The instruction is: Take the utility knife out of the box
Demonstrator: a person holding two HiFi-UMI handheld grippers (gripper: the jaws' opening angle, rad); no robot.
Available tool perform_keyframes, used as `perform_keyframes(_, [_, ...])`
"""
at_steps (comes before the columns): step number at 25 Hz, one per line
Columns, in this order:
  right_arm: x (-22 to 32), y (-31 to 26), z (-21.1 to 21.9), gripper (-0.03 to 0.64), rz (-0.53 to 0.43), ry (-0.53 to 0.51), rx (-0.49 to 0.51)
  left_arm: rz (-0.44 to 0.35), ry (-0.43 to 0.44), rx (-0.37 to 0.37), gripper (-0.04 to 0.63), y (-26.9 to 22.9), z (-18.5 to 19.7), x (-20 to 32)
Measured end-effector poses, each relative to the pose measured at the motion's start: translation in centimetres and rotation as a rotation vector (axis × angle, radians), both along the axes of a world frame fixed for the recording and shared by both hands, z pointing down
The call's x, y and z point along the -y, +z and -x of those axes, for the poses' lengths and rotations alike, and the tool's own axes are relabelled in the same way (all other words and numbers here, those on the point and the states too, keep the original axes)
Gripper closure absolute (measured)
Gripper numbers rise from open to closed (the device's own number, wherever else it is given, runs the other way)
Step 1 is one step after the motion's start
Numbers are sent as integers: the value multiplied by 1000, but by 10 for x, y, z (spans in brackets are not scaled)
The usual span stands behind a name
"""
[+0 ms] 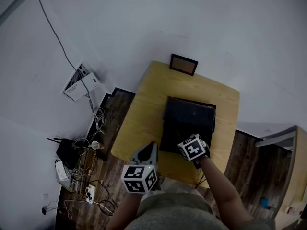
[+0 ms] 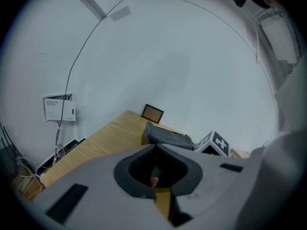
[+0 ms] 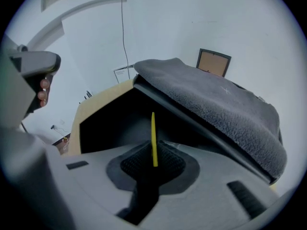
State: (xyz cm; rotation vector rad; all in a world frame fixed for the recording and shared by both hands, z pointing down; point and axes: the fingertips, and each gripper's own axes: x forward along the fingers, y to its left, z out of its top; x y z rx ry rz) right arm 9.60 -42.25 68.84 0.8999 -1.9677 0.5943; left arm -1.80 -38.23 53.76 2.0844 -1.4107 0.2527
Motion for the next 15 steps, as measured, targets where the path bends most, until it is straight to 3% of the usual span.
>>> perform_keyframes(15, [-11,-28,5,581,-68,34,14,-28,7,-1,592,-13,13,-15])
